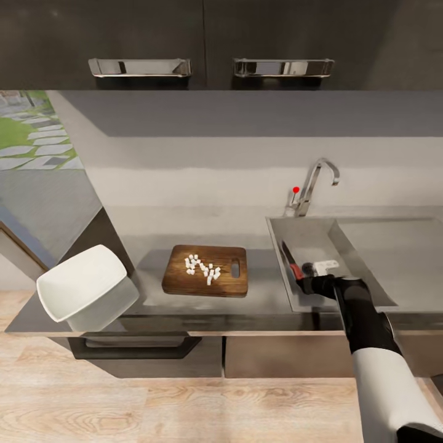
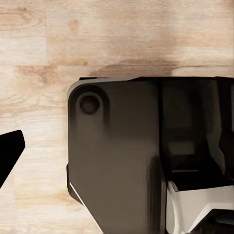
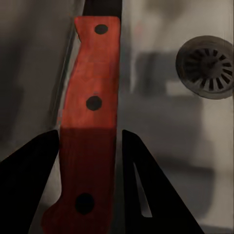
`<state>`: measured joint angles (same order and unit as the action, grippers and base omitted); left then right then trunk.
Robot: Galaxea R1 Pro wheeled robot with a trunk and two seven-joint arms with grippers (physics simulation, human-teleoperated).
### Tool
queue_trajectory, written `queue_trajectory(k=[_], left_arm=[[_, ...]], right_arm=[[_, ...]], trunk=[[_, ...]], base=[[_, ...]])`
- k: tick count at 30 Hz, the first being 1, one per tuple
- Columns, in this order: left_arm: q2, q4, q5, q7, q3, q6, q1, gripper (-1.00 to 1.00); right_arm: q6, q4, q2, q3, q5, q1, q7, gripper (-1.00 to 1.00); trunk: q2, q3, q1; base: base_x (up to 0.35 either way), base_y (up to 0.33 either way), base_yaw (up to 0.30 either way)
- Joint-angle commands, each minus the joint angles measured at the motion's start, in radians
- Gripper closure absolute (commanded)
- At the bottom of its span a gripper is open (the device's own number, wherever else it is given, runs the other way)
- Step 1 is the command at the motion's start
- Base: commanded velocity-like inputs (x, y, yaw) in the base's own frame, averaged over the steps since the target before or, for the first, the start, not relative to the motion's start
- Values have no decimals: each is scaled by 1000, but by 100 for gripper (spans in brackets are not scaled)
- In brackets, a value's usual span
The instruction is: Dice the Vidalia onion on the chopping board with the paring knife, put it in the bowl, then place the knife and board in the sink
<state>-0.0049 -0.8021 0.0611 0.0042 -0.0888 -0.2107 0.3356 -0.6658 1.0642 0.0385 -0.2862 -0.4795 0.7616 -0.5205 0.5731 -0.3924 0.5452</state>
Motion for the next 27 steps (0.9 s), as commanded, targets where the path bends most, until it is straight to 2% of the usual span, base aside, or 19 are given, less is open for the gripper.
queue_trajectory(k=[1,4,9,15,27], left_arm=[[0,-1,6,0,-2,-1,0,-100],[0,-2,5,0,-2,-2,0,-100],[0,-2,5,0,-2,-1,0,-100],[0,-4,5,0,-2,-2,0,-100],[0,-8,5,0,-2,-2,0,-100]], right_arm=[[6,-9,-1,-2,-9,1,5,100],[18,-22,-1,-14,-8,1,42,100],[21,-26,-1,-36,-8,1,54,100],[21,-32,-3,-39,-8,1,56,100],[23,-56,-5,-38,-7,1,56,100]], trunk=[[1,-2,0],[1,-5,0],[1,-9,0],[1,-14,0],[1,-25,0]], base=[[0,0,0],[21,-30,0],[138,-185,0],[127,-146,0],[8,-9,0]])
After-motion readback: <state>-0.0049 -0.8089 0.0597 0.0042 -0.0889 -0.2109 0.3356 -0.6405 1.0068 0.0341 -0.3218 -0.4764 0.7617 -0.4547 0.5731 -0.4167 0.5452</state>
